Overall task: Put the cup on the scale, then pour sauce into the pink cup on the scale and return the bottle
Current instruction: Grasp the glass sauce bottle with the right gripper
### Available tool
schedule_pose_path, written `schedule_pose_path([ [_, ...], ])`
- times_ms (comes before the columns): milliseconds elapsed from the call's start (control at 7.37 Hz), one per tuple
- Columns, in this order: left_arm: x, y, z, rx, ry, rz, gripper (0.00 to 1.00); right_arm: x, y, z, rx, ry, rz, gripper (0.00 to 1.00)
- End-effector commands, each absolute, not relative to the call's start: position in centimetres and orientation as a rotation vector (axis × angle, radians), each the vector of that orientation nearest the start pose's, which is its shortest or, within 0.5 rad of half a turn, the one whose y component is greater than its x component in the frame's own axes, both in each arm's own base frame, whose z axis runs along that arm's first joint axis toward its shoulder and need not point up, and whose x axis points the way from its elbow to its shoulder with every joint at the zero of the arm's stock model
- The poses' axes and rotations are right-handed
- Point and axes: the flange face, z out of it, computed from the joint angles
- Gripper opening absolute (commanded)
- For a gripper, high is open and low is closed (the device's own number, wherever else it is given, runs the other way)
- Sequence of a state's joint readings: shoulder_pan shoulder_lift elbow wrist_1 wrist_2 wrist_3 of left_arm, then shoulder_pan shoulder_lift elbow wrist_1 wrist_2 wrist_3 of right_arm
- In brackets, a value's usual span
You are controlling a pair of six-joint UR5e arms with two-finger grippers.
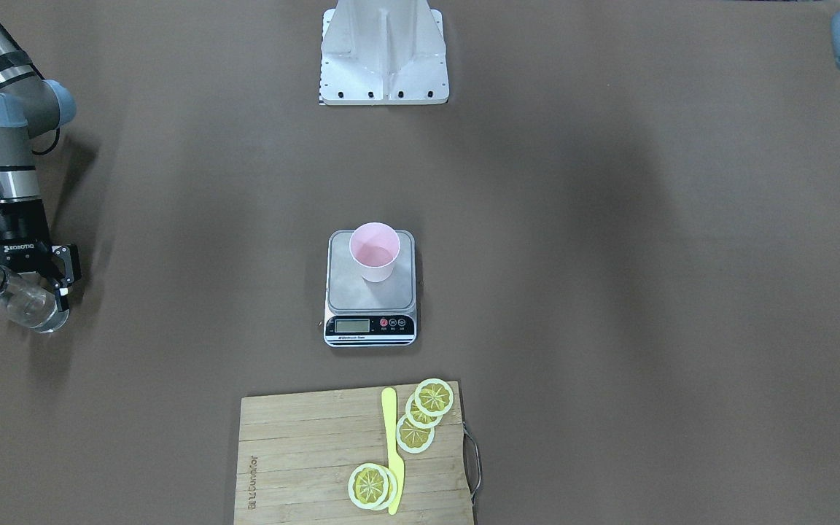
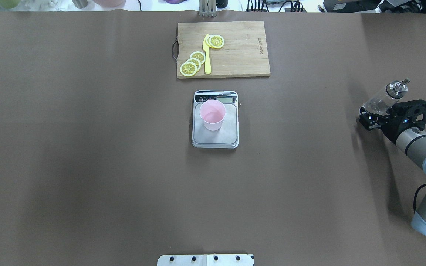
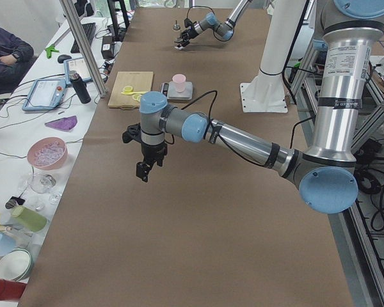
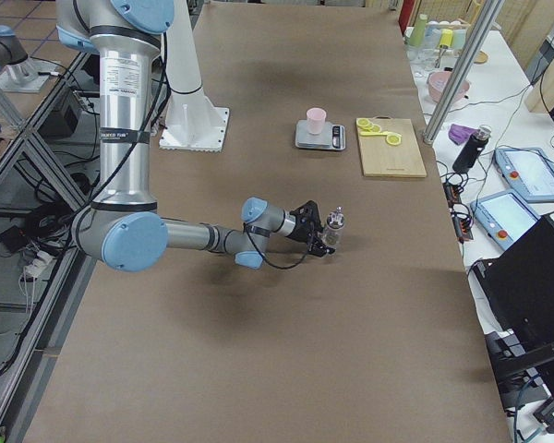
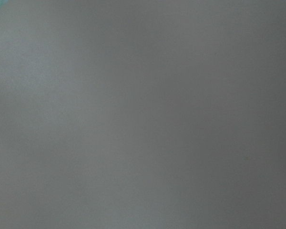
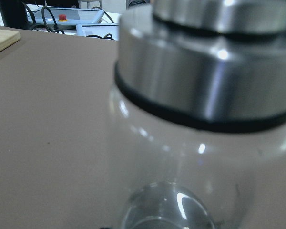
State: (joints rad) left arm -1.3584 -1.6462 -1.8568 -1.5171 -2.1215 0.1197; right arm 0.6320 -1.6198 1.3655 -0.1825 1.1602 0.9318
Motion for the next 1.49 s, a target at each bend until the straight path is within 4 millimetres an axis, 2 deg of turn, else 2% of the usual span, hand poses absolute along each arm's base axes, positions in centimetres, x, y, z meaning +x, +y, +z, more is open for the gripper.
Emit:
schedule_pose_path([
  [0,3.0,-52.5,49.8,0.278,0.563,0.406,0.98,-28.7,-42.7,63.3,0.960,-0.680,0.230,0.08],
  [136,3.0,-52.5,49.8,0.278,0.563,0.406,0.98,-28.6,-42.8,63.1,0.964,-0.685,0.237,0.00],
  [543,3.0,-52.5,50.0,0.274,0.563,0.405,0.98,-27.8,-43.1,62.8,0.974,-0.680,0.247,0.00],
  [814,3.0,-52.6,50.7,0.259,0.565,0.401,0.98,-27.8,-42.9,60.6,0.996,-0.712,0.255,0.00],
  [1086,3.1,-52.1,53.1,0.201,0.599,0.378,0.98,-27.7,-43.0,60.4,1.000,-0.705,0.274,0.00],
  [1221,1.9,-51.0,55.3,0.157,0.669,0.343,0.98,-28.0,-43.2,59.5,0.986,-0.685,0.268,0.00],
  [1357,-0.3,-49.7,56.4,0.151,0.713,0.304,0.98,-28.4,-43.5,56.8,0.972,-0.661,0.264,0.00],
])
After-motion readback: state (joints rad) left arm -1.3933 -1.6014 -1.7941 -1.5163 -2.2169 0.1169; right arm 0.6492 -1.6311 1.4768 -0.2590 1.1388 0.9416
